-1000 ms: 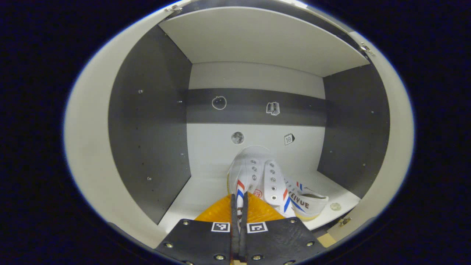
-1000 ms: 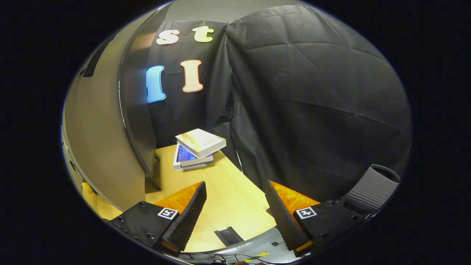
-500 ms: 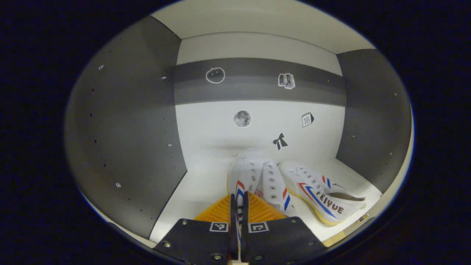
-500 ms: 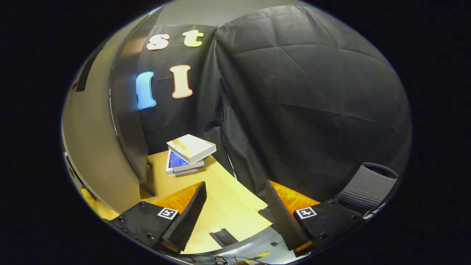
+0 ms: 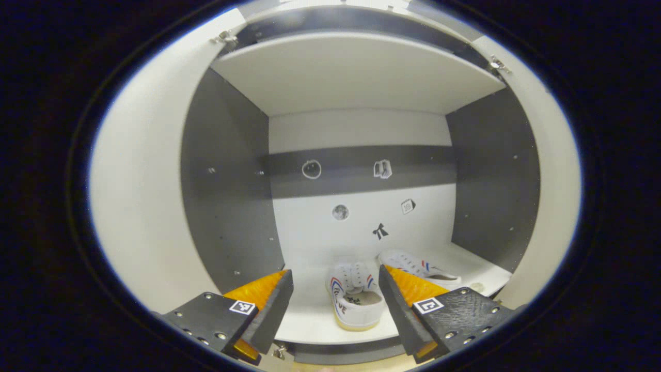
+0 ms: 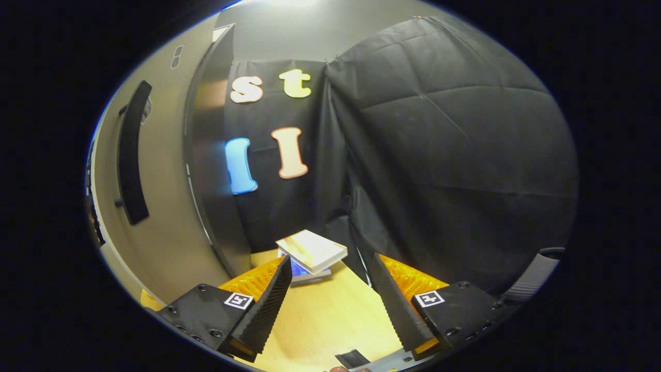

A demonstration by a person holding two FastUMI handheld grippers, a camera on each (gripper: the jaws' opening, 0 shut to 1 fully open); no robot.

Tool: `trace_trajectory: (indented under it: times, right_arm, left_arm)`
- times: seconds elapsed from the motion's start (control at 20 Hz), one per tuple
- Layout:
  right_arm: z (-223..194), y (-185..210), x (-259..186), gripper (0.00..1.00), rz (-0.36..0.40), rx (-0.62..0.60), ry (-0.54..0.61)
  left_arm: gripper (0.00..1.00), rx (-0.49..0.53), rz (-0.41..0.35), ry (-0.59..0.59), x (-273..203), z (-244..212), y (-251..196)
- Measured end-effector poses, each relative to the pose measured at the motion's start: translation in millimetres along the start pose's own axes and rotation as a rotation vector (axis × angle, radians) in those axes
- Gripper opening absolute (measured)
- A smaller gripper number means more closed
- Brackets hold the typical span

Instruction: Grab one shoe with the right hand and put it into the shoe cabinet, grab the other shoe with the left hand and put it into the shoe cabinet; then close the right door with the right hand and the left door with the left hand.

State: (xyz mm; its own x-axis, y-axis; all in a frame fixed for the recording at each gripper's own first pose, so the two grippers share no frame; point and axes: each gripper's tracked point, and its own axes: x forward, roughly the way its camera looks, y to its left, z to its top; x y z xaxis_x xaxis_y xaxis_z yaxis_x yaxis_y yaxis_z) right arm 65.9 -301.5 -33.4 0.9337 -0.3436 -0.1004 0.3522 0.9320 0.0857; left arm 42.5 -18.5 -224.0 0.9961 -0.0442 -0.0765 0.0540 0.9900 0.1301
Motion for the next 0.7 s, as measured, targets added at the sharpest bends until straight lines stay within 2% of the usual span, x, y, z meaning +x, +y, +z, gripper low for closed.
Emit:
trace_trajectory:
  times: [0.2, 0.25, 0.3, 0.5, 0.65, 0.7]
  right_arm:
    - [34.6, 26.0, 6.1, 0.93, 0.1, 0.018, -0.054]
    - [46.8, 29.0, 4.6, 0.98, 0.12, 0.014, -0.074]
    - [58.7, 33.2, 4.0, 0.97, 0.141, 0.013, -0.087]
    - [91.5, 60.0, -6.3, 0.98, 0.252, 0.026, -0.109]
    - [107.0, 70.5, -17.6, 0.98, 0.298, 0.048, -0.12]
    - [114.3, 76.9, -22.7, 0.98, 0.321, 0.06, -0.127]
  left_arm:
    - [1.0, 0.008, -0.016, -0.083, -63.3, 6.3, -17.0]
    - [1.0, -0.005, -0.023, -0.097, -77.6, 1.6, -23.3]
    - [1.0, -0.012, -0.026, -0.114, -92.5, -2.8, -28.7]
    - [1.0, 0.01, -0.031, -0.089, -125.1, -39.8, -50.2]
    - [1.0, -0.036, -0.053, -0.038, -141.8, -66.2, -65.8]
    - [0.94, -0.053, -0.061, -0.02, -146.8, -72.7, -69.4]
